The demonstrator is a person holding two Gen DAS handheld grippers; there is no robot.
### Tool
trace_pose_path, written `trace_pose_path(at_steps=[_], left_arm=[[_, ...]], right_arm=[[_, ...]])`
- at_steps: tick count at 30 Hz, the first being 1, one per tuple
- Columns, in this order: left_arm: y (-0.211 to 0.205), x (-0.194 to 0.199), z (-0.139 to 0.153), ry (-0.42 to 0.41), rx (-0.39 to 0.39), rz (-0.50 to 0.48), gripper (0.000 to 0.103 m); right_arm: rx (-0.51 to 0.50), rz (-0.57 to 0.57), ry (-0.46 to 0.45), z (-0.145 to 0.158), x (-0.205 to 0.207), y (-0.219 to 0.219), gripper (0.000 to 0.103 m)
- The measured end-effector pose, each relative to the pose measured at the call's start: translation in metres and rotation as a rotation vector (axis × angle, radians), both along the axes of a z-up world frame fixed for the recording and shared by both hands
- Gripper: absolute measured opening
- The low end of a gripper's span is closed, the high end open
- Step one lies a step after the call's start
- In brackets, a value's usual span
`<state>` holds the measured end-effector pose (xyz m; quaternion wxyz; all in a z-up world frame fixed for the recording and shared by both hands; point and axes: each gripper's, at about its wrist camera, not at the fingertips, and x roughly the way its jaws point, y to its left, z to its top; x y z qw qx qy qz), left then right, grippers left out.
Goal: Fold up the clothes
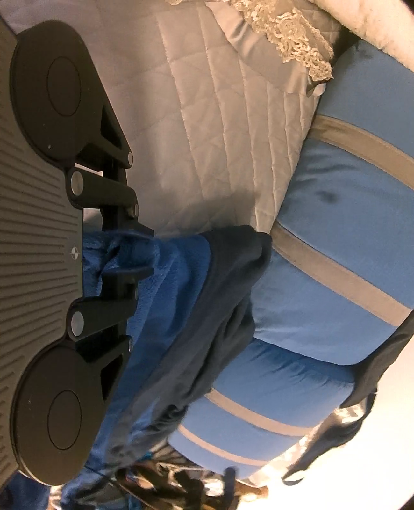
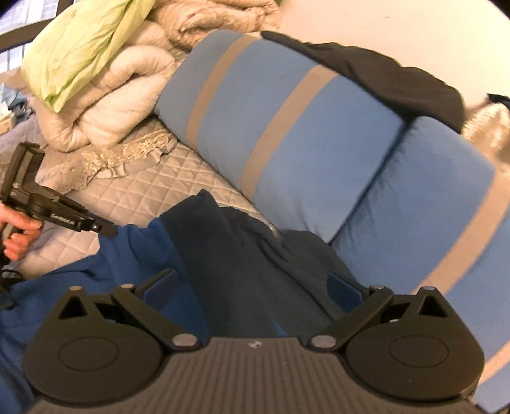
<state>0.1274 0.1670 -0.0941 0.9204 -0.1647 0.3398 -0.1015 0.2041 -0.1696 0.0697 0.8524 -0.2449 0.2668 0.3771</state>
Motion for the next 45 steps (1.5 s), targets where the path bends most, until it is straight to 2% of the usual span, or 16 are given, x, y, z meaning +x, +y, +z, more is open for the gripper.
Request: trace_pose_path(at_steps=[10,17,22,24,25,26,27,28,29,32,39,45], left_arm=[[-0.02,-0.01,-0.013,-0.122,0.229,-0.077,0.018],[-0.025,-0.016,-0.019,-0.183,0.284,-0.085,0.018],[-0.027,-0.018,-0.021,-0.201,0.301,-0.083,0.018],[-0.029,-0.019,-0.022,-0.206,0.315,-0.083,0.018],[-0.029,-0.019,-0.022,-0.206,0.321,-0.083,0.018],[-0.03,-0.018,-0.022,-0.206,0.326,-0.083,0.018],[-0.03,-0.019,-0.023,-0.207,0.33,-0.083,0.018],[-0.03,-0.019,-0.023,-0.207,0.332,-0.084,0.018],[-0.03,-0.019,-0.023,-0.208,0.333,-0.084,0.018],[-0.029,-0.019,-0.023,-0.207,0.332,-0.084,0.018],[-0.032,-0.02,-0.024,-0.21,0.349,-0.083,0.018],[-0.031,-0.02,-0.024,-0.21,0.351,-0.084,0.018]], right_arm=[[0.087,0.054,0.116,-0.051,0.057,0.064,0.099],[0.186,0.05,0.197,-0.086,0.103,0.1,0.092],[0.211,0.028,0.243,-0.111,0.132,0.12,0.086],[0.211,0.0,0.26,-0.122,0.141,0.124,0.079],[0.212,-0.008,0.276,-0.126,0.144,0.126,0.068],[0.216,-0.009,0.299,-0.13,0.147,0.126,0.053],[0.214,-0.006,0.309,-0.132,0.146,0.127,0.043],[0.204,0.001,0.302,-0.131,0.142,0.127,0.025],[0.194,0.007,0.296,-0.13,0.138,0.127,0.015],[0.172,0.047,0.272,-0.122,0.121,0.126,0.006],[0.113,0.197,0.279,-0.102,0.07,0.122,0.005],[0.075,0.234,0.304,-0.105,0.052,0.122,0.004]])
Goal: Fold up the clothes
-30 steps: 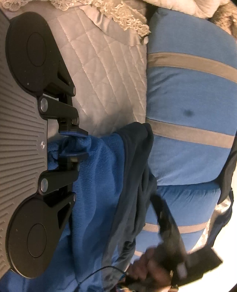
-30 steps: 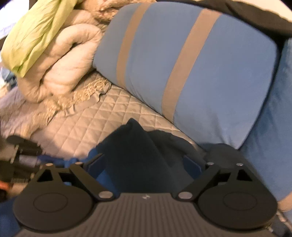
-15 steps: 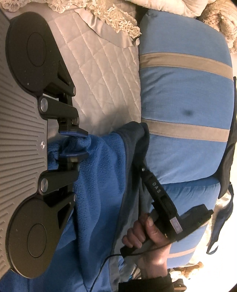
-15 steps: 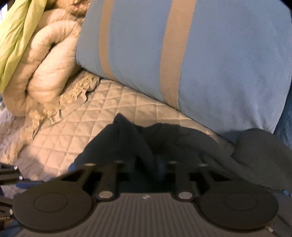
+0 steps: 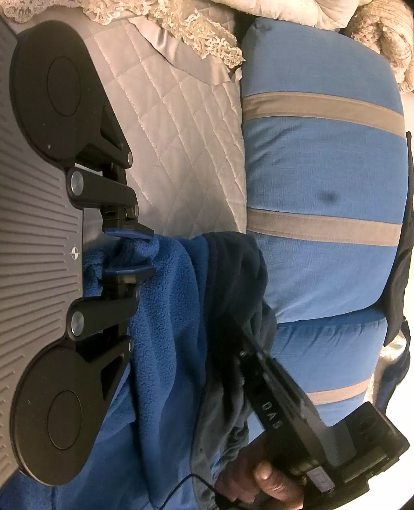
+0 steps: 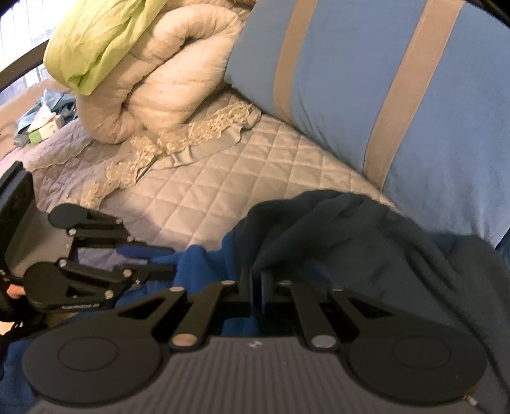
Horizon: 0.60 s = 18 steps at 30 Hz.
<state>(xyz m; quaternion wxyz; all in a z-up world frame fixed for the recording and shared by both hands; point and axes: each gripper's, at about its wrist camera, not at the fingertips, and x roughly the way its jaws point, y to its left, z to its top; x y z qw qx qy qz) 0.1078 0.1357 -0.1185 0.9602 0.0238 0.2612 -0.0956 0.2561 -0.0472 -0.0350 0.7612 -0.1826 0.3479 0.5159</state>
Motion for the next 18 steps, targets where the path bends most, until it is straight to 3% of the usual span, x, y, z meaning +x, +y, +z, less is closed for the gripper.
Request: trace_pose_path(at_steps=[4,12,13,14,18], left_arm=[[0.0,0.0,0.0,0.0,-0.003,-0.001,0.018],[0.002,0.0,-0.001,0.0,-0.013,-0.003,0.018],[0.002,0.0,-0.001,0.0,-0.015,-0.003,0.018],[0.003,0.0,-0.001,0.0,-0.017,-0.004,0.018],[0.004,0.0,-0.002,0.0,-0.024,-0.005,0.018]], right_arm=[[-0.005,-0.003,0.04,-0.002,0.003,-0.003,0.013],[-0.06,0.078,0.042,0.002,0.001,0.002,0.017],[-0.047,0.07,0.055,0.005,0.006,0.001,0.036],[-0.028,0.056,0.075,0.007,0.011,0.0,0.048],[0.055,-0.037,0.153,0.016,0.038,0.002,0.06]])
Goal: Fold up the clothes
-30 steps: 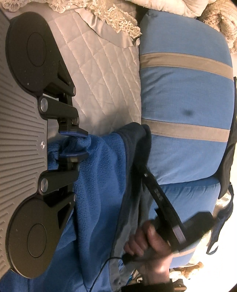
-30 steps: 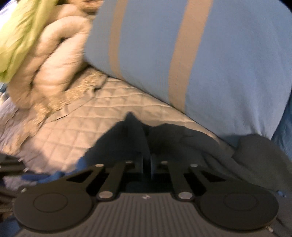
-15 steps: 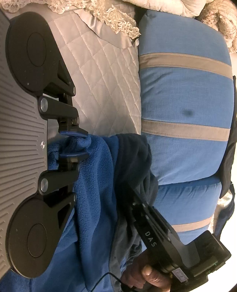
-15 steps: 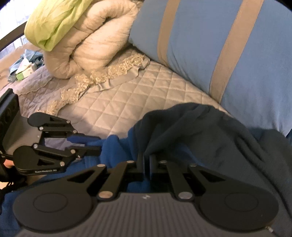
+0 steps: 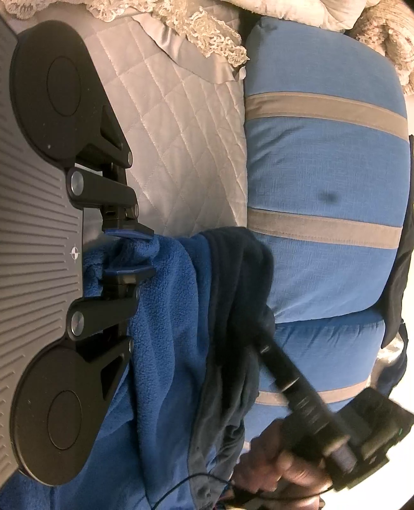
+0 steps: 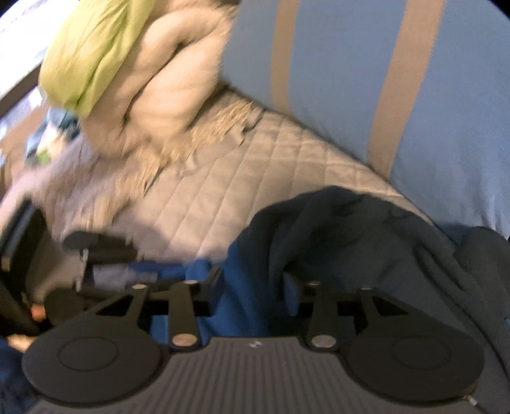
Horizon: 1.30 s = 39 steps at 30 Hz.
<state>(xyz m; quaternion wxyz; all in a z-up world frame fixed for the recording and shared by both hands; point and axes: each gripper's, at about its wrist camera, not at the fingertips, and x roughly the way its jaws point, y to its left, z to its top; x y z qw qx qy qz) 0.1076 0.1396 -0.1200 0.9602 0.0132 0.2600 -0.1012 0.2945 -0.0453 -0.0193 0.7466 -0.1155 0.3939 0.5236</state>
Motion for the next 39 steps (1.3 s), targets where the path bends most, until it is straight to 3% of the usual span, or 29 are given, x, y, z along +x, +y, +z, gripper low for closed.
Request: trace_pose_path(at_steps=[2,9,12,16,18,19,20,23,29,39], left_arm=[[0.0,-0.001,0.0,0.0,-0.001,0.0,0.018],[0.001,-0.001,0.0,0.0,-0.008,-0.002,0.018],[0.0,-0.002,0.0,-0.002,-0.008,-0.002,0.018],[0.0,-0.002,0.0,-0.004,-0.006,-0.002,0.018],[0.0,-0.003,0.001,-0.004,-0.007,-0.001,0.018],[0.0,-0.003,0.001,-0.004,-0.007,0.0,0.018],[0.0,-0.003,0.002,-0.003,-0.01,0.001,0.018],[0.002,-0.006,0.006,-0.005,-0.028,0.006,0.017],[0.006,-0.022,0.014,-0.032,-0.056,-0.001,0.013],[0.011,-0.03,0.016,-0.022,-0.104,0.001,0.012]], right_arm=[[0.042,-0.059,0.042,0.003,0.015,0.003,0.067],[0.138,-0.262,0.196,0.008,0.067,0.024,0.074],[0.119,-0.312,0.264,0.004,0.086,0.04,0.077],[0.012,-0.343,0.293,-0.009,0.095,0.067,0.077],[-0.032,-0.347,0.305,-0.018,0.096,0.076,0.066],[-0.059,-0.351,0.296,-0.022,0.095,0.08,0.025],[-0.084,-0.352,0.272,-0.025,0.092,0.083,0.009],[-0.072,-0.362,0.156,-0.022,0.085,0.084,0.006],[0.06,-0.451,0.092,-0.025,0.098,0.063,0.005],[0.225,-0.554,0.092,-0.056,0.108,0.049,0.003]])
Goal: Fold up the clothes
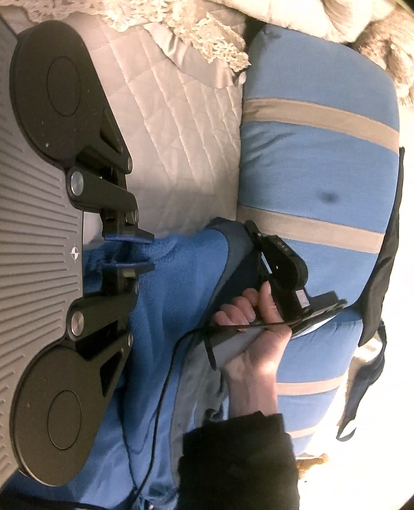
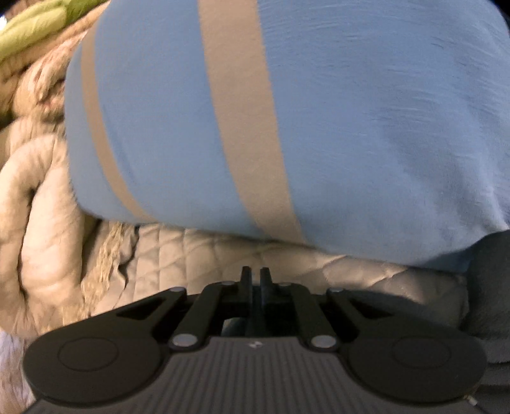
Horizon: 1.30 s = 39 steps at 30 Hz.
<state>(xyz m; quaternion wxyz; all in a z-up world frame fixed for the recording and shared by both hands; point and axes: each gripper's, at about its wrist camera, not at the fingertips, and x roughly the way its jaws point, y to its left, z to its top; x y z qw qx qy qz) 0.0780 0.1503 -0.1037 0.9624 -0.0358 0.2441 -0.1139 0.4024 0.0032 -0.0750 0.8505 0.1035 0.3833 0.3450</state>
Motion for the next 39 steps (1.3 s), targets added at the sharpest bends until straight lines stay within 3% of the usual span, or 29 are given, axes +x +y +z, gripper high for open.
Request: trace_pose_path(at_steps=[5,8,10,11,12,13,14,17,20,24,26,30,33,37,39], left_arm=[[0.006,0.003,-0.001,0.013,-0.044,0.017,0.013],[0.011,0.003,0.0,0.029,-0.081,0.032,0.016],[0.014,0.002,0.002,0.024,-0.082,0.029,0.02],[0.014,0.002,0.004,0.026,-0.071,0.037,0.022],[0.014,0.002,0.006,0.028,-0.067,0.04,0.027],[0.015,0.001,0.007,0.029,-0.065,0.041,0.033],[0.017,0.0,0.008,0.029,-0.069,0.044,0.036],[0.023,-0.002,0.011,0.033,-0.095,0.054,0.045],[0.026,-0.004,0.012,0.043,-0.114,0.051,0.05],[0.023,-0.011,0.013,0.065,-0.095,0.024,0.053],[0.016,-0.005,0.008,0.127,-0.041,-0.002,0.06],[0.006,0.015,-0.008,0.232,0.045,-0.033,0.06],[0.005,0.028,-0.011,0.199,0.056,-0.007,0.06],[0.018,0.046,-0.008,0.178,-0.006,0.119,0.058],[0.019,0.051,-0.002,0.162,0.035,0.14,0.058]], right_arm=[[-0.024,0.011,-0.064,0.007,-0.002,0.001,0.001],[-0.035,-0.078,-0.155,0.023,-0.003,-0.012,0.001],[-0.024,-0.129,-0.177,0.034,-0.002,-0.025,0.009],[-0.02,-0.115,-0.168,0.039,-0.002,-0.03,0.036],[-0.023,-0.092,-0.16,0.044,-0.003,-0.034,0.045],[-0.04,-0.061,-0.165,0.049,-0.007,-0.038,0.064],[-0.06,-0.033,-0.185,0.053,-0.014,-0.042,0.074],[-0.147,0.066,-0.231,0.061,-0.038,-0.054,0.085],[-0.228,0.104,-0.252,0.065,-0.061,-0.069,0.088],[-0.233,0.075,-0.259,0.081,-0.096,-0.113,0.091],[-0.229,0.063,-0.27,0.09,-0.115,-0.14,0.096],[-0.223,0.038,-0.288,0.112,-0.142,-0.188,0.099],[-0.213,0.009,-0.3,0.126,-0.163,-0.224,0.102],[-0.259,-0.03,-0.346,0.138,-0.188,-0.27,0.103],[-0.275,-0.056,-0.336,0.139,-0.197,-0.295,0.103]])
